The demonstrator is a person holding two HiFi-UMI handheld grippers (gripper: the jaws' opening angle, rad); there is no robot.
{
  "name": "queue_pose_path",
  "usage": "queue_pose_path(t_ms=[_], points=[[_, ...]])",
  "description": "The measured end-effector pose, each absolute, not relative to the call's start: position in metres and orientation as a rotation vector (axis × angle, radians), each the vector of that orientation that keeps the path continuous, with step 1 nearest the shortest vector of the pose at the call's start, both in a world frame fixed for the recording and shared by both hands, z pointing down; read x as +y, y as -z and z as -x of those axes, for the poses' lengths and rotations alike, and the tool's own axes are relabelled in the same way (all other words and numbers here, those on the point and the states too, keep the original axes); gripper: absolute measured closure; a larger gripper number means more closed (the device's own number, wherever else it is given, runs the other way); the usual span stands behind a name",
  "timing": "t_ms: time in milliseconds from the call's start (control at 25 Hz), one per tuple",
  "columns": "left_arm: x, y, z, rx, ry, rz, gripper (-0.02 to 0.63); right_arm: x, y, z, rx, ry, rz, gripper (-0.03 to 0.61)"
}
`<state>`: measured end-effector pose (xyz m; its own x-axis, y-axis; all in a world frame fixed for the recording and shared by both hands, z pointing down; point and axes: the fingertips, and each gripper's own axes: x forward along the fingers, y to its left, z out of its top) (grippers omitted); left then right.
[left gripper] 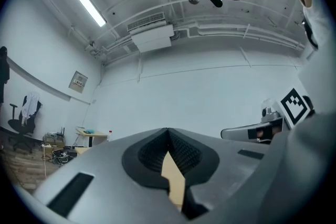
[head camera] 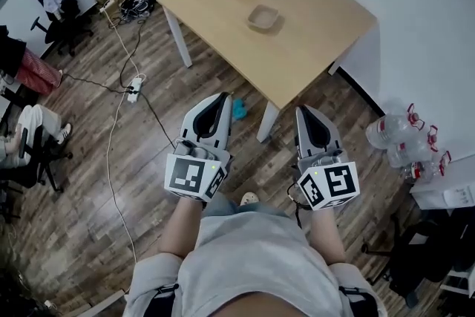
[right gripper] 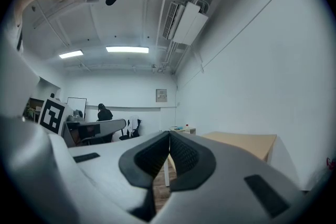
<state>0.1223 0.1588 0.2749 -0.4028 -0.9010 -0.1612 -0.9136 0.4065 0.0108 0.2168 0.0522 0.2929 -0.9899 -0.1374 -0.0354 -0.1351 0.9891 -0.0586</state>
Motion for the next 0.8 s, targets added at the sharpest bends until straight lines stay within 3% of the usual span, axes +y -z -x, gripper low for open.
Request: queue_pose_path(t_ms=[800], points=[[0.09,-0.285,-0.017,2.458,-0.124,1.795,0.598,-0.009,-0.304,-0.125,3.083,0.141,0.425,0.568]])
